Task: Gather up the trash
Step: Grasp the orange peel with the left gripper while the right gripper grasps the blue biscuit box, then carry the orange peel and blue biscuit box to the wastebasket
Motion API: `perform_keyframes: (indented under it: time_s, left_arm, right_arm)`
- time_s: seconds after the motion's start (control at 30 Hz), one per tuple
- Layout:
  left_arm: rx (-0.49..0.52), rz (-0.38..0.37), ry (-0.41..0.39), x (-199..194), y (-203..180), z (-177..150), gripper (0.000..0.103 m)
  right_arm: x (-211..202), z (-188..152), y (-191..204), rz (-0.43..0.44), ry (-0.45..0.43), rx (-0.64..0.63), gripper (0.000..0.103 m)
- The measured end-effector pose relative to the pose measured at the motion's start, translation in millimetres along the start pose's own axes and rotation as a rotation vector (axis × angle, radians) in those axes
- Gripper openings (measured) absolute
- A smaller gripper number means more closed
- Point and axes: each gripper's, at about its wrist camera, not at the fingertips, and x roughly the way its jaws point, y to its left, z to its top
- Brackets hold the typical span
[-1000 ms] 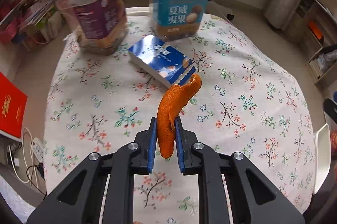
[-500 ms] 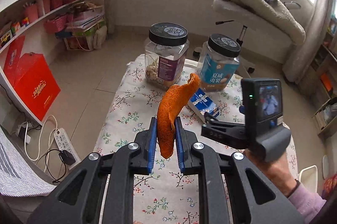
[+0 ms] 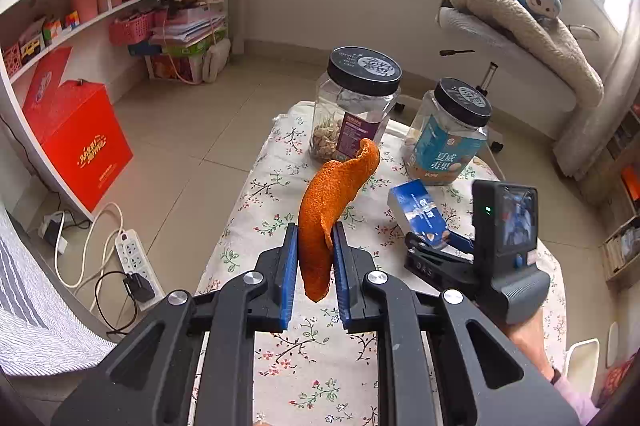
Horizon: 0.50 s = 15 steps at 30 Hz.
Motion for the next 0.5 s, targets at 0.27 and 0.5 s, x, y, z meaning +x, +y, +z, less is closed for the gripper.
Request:
perform_keyframes:
  time_s: [0.27,0.5]
  left_arm:
    - [-0.060,0.014,0.032,-1,0,-13,0.017]
    - [0.001,-0.003,-0.011,-22,-23,-31,0.017]
  right_arm:
    - [-99,-35,10,0.004,-0.126,0.001,0.059]
    - [-161,-58,-4,-0.042,-0.236,0.043,0.059]
